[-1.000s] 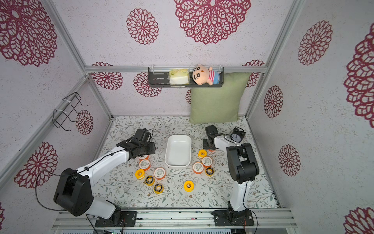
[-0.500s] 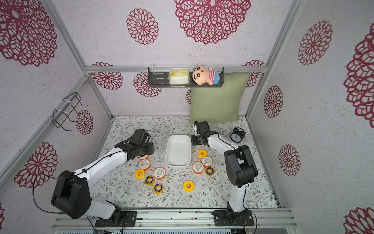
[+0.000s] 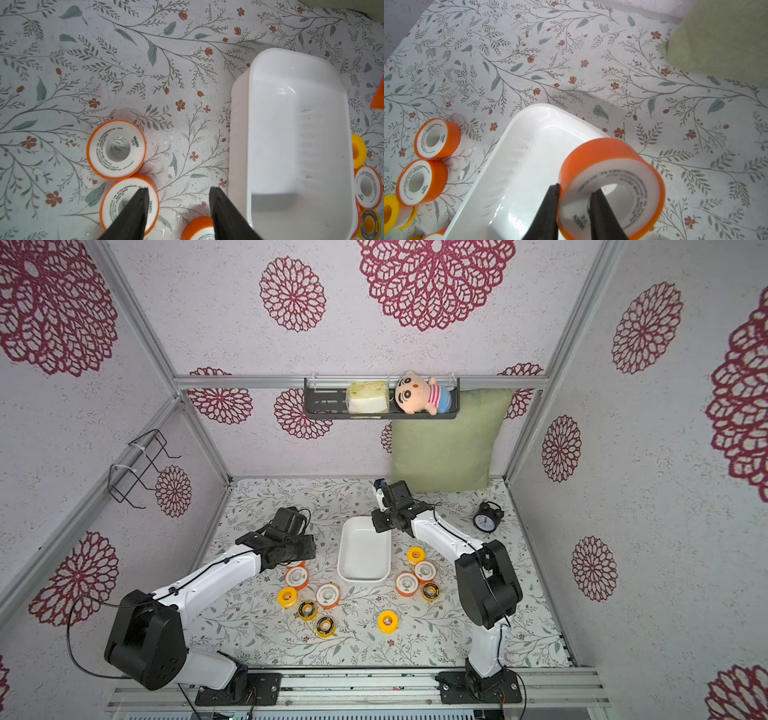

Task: Put the sealing tape into the storage box
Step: Place the sealing tape in the storage box.

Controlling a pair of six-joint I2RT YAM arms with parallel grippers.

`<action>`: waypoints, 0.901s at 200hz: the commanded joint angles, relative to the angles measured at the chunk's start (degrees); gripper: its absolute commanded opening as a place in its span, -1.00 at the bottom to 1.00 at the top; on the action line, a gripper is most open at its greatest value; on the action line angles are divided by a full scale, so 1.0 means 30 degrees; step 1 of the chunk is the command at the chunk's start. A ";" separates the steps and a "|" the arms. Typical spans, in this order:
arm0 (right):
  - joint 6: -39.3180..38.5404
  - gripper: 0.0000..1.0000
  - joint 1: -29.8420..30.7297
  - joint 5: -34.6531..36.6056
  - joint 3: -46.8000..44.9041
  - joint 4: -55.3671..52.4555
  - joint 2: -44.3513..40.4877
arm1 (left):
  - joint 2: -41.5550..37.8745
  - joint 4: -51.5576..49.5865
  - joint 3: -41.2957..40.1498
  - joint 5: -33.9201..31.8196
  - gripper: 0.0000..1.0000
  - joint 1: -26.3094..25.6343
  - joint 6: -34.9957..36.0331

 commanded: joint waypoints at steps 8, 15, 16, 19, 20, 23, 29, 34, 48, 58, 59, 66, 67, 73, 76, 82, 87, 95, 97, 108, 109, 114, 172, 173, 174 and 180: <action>-0.0740 -0.58 0.0467 -0.0292 0.1384 -0.1302 0.1173 | -0.0632 0.0513 -0.0381 -0.0224 0.07 0.0175 0.0130; -0.0778 -0.58 0.0556 -0.0262 0.1547 -0.1439 0.1421 | -0.0661 0.0499 -0.0411 -0.0208 0.08 0.0188 0.0136; -0.0780 -0.58 0.0567 -0.0247 0.1568 -0.1451 0.1466 | -0.0661 0.0506 -0.0412 -0.0208 0.08 0.0195 0.0136; -0.0767 -0.58 0.0592 -0.0260 0.1627 -0.1502 0.1538 | -0.0661 0.0512 -0.0412 -0.0204 0.08 0.0176 0.0126; -0.0775 -0.58 0.0615 -0.0260 0.1652 -0.1512 0.1568 | -0.0661 0.0513 -0.0412 -0.0206 0.08 0.0189 0.0131; -0.0744 -0.58 0.0638 -0.0261 0.1711 -0.1561 0.1668 | -0.0661 0.0513 -0.0427 -0.0207 0.08 0.0204 0.0129; -0.0734 -0.57 0.0686 -0.0216 0.1839 -0.1658 0.1847 | -0.0661 0.0542 -0.0441 -0.0185 0.08 0.0218 0.0118; -0.0752 -0.57 0.0695 -0.0181 0.1906 -0.1737 0.1991 | -0.0663 0.0557 -0.0442 -0.0166 0.08 0.0230 0.0121; -0.0724 -0.57 0.0813 0.0236 0.2121 -0.1913 0.2326 | -0.0661 0.0543 -0.0442 -0.0134 0.07 0.0203 0.0132; -0.0723 -0.57 0.0857 0.0556 0.2325 -0.2155 0.2597 | -0.0676 0.0528 -0.0471 -0.0123 0.08 0.0224 0.0126; -0.0723 -0.57 0.0864 0.0572 0.2338 -0.2176 0.2625 | -0.0683 0.0535 -0.0471 -0.0136 0.08 0.0228 0.0131; -0.0692 -0.56 0.0886 0.0818 0.2514 -0.2344 0.2854 | -0.0690 0.0542 -0.0471 -0.0121 0.07 0.0207 0.0136; -0.0678 -0.56 0.0908 0.0835 0.2520 -0.2373 0.2885 | -0.0690 0.0542 -0.0471 -0.0120 0.07 0.0219 0.0122; -0.0665 -0.56 0.0901 0.0982 0.2629 -0.2478 0.3050 | -0.0705 0.0543 -0.0498 -0.0140 0.08 0.0237 0.0135; -0.0665 -0.55 0.0916 0.1011 0.2693 -0.2557 0.3109 | -0.0718 0.0543 -0.0500 -0.0148 0.08 0.0251 0.0136; -0.0665 -0.55 0.0938 0.1086 0.2803 -0.2654 0.3285 | -0.0720 0.0543 -0.0500 -0.0163 0.08 0.0261 0.0137; -0.0665 -0.55 0.0945 0.1176 0.2869 -0.2740 0.3401 | -0.0720 0.0543 -0.0500 -0.0149 0.08 0.0261 0.0114; -0.0663 -0.54 0.0962 0.1283 0.3009 -0.2860 0.3629 | -0.0720 0.0543 -0.0515 -0.0150 0.08 0.0261 0.0129; -0.0664 -0.54 0.0960 0.1304 0.3057 -0.2889 0.3674 | -0.0720 0.0543 -0.0526 -0.0149 0.08 0.0261 0.0135; -0.0633 -0.54 0.0989 0.1551 0.3168 -0.3027 0.3893 | -0.0727 0.0543 -0.0530 -0.0144 0.08 0.0246 0.0133; -0.0634 -0.54 0.1004 0.1553 0.3184 -0.3036 0.3918 | -0.0723 0.0543 -0.0530 -0.0146 0.08 0.0253 0.0135; -0.0635 -0.53 0.0993 0.1633 0.3254 -0.3073 0.4009 | -0.0716 0.0543 -0.0530 -0.0121 0.08 0.0239 0.0110; -0.0572 -0.43 0.1048 0.1961 0.3841 -0.3397 0.4783 | -0.0690 0.0499 -0.0500 -0.0079 0.08 0.0253 0.0132; -0.0589 -0.43 0.1048 0.1978 0.3858 -0.3412 0.4802 | -0.0690 0.0506 -0.0500 -0.0070 0.08 0.0257 0.0134; -0.0583 -0.43 0.1048 0.1986 0.3881 -0.3419 0.4812 | -0.0690 0.0495 -0.0500 -0.0066 0.08 0.0244 0.0135; -0.0577 -0.40 0.1062 0.2048 0.3925 -0.3452 0.4898 | -0.0676 0.0477 -0.0500 -0.0061 0.08 0.0260 0.0133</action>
